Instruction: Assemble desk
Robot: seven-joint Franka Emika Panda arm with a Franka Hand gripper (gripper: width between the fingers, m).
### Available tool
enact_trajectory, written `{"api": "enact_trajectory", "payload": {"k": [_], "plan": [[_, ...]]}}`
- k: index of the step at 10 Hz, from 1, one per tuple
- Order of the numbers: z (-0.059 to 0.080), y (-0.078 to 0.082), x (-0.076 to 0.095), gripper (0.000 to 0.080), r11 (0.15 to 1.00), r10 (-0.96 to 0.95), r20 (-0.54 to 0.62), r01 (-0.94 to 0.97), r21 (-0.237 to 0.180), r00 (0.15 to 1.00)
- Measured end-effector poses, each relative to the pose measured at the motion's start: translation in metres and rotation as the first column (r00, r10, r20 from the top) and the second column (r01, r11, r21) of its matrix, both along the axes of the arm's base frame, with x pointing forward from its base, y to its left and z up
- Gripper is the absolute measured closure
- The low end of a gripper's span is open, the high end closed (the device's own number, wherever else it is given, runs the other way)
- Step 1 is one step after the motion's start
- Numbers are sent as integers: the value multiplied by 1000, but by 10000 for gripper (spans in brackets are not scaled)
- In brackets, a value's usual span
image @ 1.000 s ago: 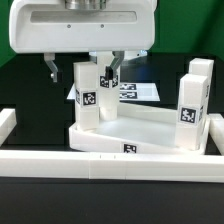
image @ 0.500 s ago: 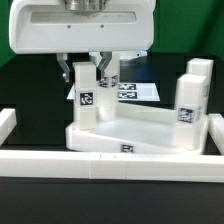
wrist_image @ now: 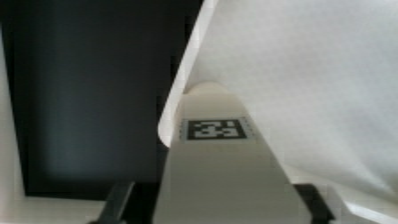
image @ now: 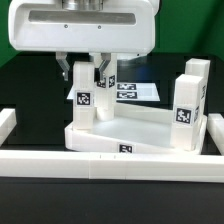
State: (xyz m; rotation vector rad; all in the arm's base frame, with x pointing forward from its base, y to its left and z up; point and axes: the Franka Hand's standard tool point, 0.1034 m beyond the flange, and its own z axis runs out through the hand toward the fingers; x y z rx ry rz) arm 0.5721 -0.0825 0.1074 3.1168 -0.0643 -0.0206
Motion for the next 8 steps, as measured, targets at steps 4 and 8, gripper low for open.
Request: {"api": "enact_trajectory", "payload": {"k": [4,8], "plan": [[-1,1,0,511,951,-310,8,310,8,951],[-2,6,0,511,721,-692,-2,692,42,722]]}}
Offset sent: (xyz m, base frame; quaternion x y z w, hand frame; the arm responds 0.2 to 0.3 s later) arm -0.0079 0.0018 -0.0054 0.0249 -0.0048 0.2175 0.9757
